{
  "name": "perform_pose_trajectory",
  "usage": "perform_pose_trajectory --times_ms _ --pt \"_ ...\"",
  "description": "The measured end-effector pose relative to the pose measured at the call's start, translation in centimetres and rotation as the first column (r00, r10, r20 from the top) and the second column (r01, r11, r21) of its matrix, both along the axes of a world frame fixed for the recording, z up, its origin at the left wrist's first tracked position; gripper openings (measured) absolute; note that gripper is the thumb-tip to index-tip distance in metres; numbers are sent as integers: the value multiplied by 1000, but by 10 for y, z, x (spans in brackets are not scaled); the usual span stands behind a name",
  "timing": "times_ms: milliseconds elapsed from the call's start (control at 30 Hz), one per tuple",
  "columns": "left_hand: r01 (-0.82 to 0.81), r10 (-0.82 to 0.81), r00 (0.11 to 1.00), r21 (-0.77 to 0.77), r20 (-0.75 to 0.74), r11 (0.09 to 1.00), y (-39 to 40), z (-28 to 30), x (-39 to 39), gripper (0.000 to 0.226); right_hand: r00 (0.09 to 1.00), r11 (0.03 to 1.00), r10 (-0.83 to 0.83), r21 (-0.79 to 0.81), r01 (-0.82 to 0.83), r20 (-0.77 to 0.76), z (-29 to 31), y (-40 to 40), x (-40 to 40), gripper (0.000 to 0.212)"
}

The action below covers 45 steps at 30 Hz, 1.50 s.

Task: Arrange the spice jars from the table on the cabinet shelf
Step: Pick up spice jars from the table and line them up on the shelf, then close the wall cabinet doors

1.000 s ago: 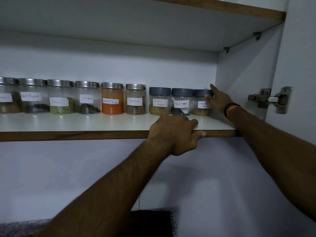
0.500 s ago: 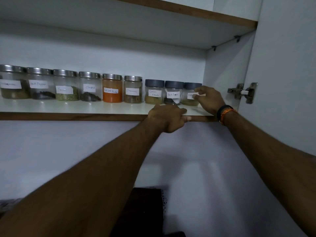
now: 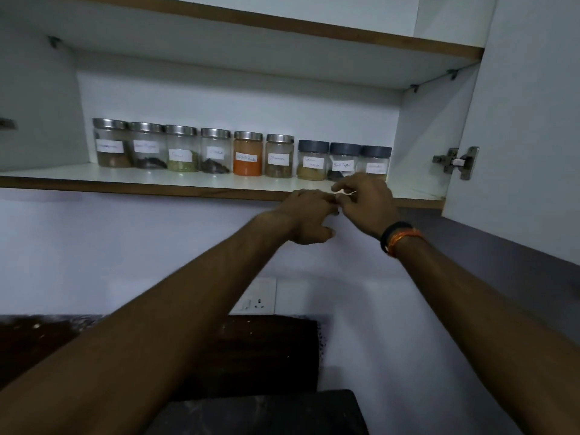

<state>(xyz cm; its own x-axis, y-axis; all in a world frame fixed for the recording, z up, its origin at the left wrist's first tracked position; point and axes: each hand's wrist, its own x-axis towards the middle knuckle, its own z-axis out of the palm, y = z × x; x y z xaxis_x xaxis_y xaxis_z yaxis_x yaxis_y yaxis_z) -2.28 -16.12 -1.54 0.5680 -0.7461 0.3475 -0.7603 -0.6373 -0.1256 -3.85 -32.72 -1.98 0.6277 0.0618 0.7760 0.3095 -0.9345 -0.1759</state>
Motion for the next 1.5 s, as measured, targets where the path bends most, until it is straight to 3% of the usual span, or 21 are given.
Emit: perform_pose_trajectory --times_ms 133,333,667,1000,1300,1400,1500 --pt "-50 50 998 -16 -37 999 55 -7 -32 51 995 994 90 -64 -87 44 -8 46 -11 20" --pt "-214 214 976 -9 28 977 136 0 -71 39 948 955 294 -73 -287 121 -1 131 -28 18" --pt "-463 474 865 -102 163 880 261 22 -140 35 768 785 596 30 -619 235 16 268 -57 16" --pt "-601 705 617 -370 349 709 367 36 -217 31 570 609 766 -49 -792 298 40 378 -92 14" --pt "-514 848 244 -679 470 524 435 34 -285 38 373 438 863 -135 -889 341 75 477 -138 18" --pt "-389 906 95 -822 413 415 456 31 -299 56 326 399 884 -180 -899 335 86 502 -153 21" --pt "-300 962 81 -914 262 274 485 27 -307 77 300 393 892 -254 -884 337 97 523 -165 24"
